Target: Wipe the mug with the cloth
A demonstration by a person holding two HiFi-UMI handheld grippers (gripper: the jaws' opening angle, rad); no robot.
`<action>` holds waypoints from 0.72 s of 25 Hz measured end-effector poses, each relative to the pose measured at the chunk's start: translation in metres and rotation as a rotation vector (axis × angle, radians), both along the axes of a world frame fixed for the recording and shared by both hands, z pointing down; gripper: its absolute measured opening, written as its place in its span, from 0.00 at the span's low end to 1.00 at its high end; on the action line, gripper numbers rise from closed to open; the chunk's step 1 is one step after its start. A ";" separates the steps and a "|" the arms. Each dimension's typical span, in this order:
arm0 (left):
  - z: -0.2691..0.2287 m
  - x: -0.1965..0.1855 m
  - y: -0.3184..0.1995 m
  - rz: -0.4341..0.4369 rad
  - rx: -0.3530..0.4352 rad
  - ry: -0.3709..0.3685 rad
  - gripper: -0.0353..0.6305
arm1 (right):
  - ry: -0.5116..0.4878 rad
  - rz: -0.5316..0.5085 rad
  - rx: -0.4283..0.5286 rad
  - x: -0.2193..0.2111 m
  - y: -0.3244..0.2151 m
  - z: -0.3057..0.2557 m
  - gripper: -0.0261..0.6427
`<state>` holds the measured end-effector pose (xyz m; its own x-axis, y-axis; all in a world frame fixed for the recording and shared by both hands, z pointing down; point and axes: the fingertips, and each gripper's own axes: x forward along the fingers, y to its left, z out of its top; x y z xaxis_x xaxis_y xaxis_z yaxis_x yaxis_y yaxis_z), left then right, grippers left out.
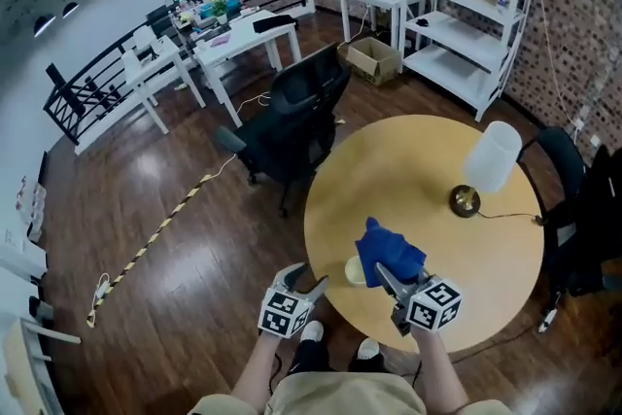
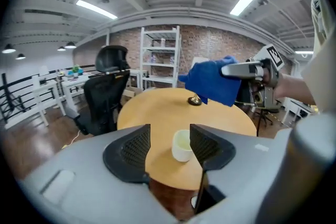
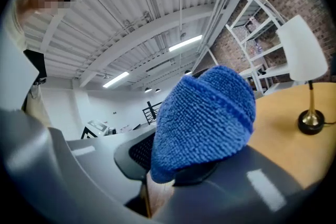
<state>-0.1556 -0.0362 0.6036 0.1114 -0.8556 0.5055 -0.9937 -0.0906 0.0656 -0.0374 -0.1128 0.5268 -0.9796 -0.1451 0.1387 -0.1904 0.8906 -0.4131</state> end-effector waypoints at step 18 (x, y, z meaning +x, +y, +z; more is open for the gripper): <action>-0.169 -0.179 0.291 -0.671 0.462 -0.241 0.41 | -0.115 -0.330 0.291 -0.216 0.243 -0.061 0.13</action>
<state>-0.3350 0.2547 0.4342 -0.5595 -0.8282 0.0335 -0.8285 0.5575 -0.0530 -0.2539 0.1299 0.4661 -0.9867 0.1603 0.0264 0.1552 0.9781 -0.1388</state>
